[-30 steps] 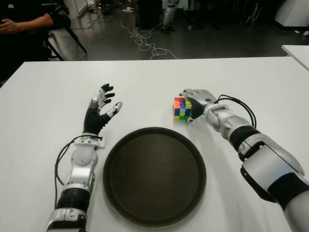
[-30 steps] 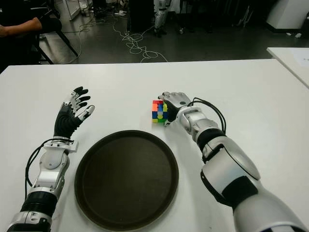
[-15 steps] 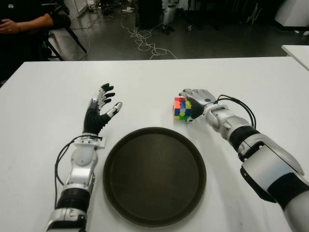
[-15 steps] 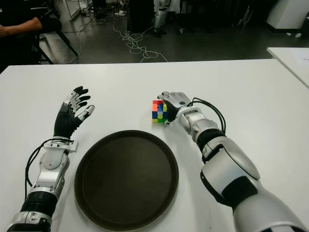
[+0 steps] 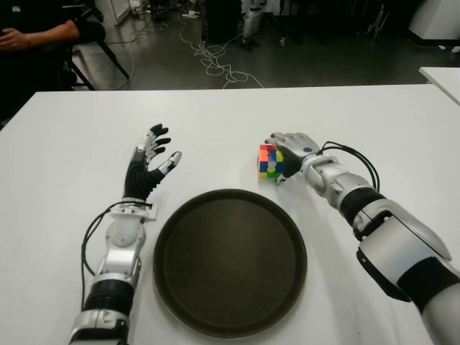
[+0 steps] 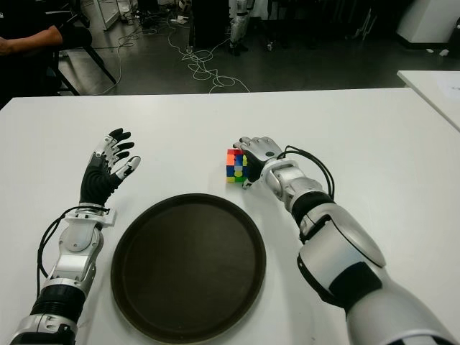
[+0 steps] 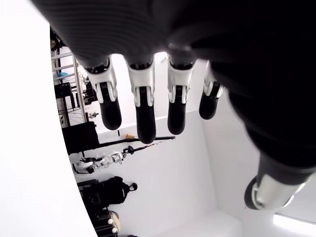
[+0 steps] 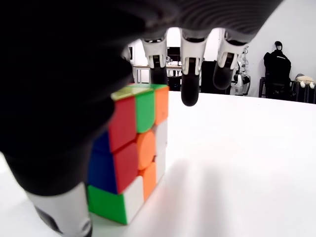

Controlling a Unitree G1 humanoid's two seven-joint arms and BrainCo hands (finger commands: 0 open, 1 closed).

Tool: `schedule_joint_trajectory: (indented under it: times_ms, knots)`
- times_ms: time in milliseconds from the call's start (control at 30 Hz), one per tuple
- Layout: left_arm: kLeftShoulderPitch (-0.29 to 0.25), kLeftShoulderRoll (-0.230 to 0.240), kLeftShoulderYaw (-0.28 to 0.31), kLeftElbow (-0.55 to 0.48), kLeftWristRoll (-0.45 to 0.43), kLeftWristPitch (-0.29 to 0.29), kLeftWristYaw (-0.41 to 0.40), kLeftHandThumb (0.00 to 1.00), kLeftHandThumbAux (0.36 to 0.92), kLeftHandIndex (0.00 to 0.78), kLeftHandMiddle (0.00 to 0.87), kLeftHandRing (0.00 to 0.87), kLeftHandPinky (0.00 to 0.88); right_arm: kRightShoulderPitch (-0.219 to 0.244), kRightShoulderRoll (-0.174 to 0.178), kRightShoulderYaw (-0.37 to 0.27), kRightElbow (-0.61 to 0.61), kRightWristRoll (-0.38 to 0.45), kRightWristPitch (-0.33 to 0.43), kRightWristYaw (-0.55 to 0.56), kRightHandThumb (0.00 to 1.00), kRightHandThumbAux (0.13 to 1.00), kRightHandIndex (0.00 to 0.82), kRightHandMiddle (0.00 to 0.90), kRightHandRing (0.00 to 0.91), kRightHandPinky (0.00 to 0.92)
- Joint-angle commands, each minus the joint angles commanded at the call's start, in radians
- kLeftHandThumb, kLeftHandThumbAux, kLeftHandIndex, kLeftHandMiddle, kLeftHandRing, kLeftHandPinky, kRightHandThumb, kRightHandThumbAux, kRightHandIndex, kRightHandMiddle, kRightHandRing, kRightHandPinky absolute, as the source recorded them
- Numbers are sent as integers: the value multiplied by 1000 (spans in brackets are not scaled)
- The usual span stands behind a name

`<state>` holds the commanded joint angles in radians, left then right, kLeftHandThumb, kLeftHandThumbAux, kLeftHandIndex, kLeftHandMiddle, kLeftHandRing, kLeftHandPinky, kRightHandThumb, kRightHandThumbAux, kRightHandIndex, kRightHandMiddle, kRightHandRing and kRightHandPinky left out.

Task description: Pick up the Rubik's Cube and put it in the plate

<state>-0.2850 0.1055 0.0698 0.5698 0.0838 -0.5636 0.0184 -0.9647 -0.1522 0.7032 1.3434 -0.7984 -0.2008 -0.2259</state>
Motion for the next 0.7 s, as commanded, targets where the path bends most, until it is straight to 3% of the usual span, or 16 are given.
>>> schedule_joint_trajectory:
  times_ms: [700]
  knots:
    - [2, 0, 0, -7, 0, 3, -6, 53, 611, 127, 175, 173, 163, 5, 4, -15, -1, 11, -10, 3, 0, 823, 108, 120, 180, 225]
